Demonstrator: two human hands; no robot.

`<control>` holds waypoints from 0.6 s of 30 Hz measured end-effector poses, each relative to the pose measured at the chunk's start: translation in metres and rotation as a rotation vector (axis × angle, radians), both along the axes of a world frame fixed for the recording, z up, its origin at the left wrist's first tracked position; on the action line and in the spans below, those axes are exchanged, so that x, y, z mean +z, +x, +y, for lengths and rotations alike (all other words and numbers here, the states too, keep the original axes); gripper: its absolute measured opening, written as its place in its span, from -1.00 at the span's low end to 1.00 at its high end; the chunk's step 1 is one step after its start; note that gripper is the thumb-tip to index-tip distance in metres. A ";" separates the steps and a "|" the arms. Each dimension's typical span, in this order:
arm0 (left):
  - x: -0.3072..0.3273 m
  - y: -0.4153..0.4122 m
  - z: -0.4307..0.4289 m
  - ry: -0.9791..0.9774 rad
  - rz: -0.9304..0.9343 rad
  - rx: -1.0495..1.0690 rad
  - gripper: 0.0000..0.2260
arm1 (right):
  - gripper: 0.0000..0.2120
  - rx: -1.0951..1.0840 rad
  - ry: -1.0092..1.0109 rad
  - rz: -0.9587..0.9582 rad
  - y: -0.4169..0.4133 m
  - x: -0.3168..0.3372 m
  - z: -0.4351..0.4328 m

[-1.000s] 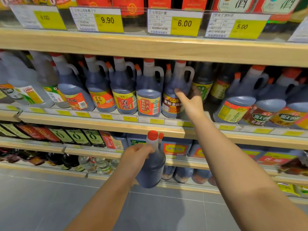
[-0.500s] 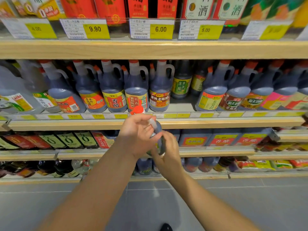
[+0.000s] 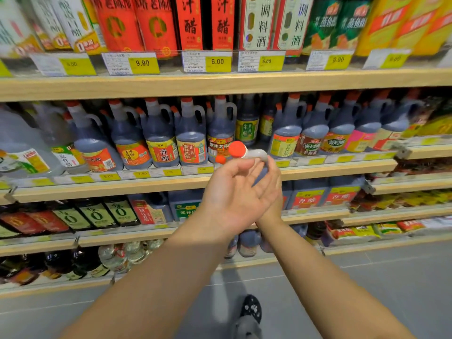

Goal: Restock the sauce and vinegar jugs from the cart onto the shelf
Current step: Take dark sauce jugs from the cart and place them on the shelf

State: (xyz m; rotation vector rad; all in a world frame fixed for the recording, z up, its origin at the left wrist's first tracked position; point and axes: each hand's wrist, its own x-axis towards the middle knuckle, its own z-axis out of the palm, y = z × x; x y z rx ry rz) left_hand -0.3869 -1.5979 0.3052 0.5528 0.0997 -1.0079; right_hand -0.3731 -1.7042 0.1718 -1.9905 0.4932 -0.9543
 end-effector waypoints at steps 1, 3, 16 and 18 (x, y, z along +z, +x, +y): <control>-0.003 0.001 0.006 0.052 -0.105 -0.049 -0.61 | -0.53 0.004 0.062 0.038 0.000 0.000 -0.008; -0.012 0.009 0.011 0.198 -0.248 -0.090 -0.62 | -0.31 -0.032 0.047 0.068 0.004 0.008 -0.024; -0.075 0.100 -0.033 0.540 -0.471 0.214 -0.61 | 0.02 0.035 0.075 -0.023 0.120 -0.002 -0.096; -0.080 0.108 -0.038 0.607 -0.568 0.211 -0.59 | 0.03 0.031 0.059 0.045 0.127 -0.011 -0.099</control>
